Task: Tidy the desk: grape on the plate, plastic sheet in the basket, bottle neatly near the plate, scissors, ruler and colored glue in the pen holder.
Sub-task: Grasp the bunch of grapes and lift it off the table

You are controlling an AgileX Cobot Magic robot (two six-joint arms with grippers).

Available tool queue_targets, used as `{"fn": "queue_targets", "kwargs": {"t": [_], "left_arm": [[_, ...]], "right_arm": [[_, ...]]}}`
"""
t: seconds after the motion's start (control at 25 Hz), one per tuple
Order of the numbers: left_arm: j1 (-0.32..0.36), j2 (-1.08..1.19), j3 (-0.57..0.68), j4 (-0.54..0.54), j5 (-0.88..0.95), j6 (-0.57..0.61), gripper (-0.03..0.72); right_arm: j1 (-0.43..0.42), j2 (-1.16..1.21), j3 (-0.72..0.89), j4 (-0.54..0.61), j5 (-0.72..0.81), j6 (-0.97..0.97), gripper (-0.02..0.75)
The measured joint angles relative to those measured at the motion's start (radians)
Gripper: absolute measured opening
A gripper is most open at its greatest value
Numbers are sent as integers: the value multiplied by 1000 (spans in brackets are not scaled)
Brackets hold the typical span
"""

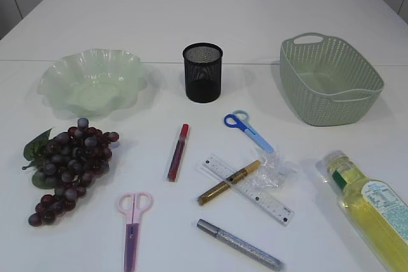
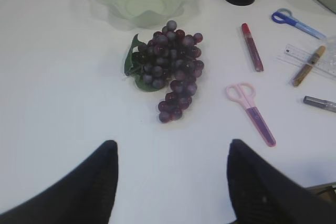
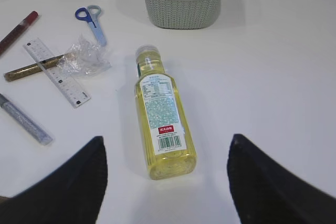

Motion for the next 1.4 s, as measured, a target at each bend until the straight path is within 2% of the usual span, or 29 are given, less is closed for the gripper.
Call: {"fn": "queue_targets", "kwargs": {"t": [0.36,0.64,0.92,1.12,1.4], "left_arm": [[0,0,0,-11,-1,0,453],[0,0,0,-13,-2,0,426],[0,0,0,-27,-7,0,424],[0,16,-4,-66,-40,0,424],[0,257,-41,-83,-216,0,424]], "right_arm": [[0,0,0,1,0,0,557],[0,0,0,64,0,0,557],[0,0,0,68,-2,2,557],[0,2,0,68,-38,82,557],[0,208,-23,92,-165,92,557]]}}
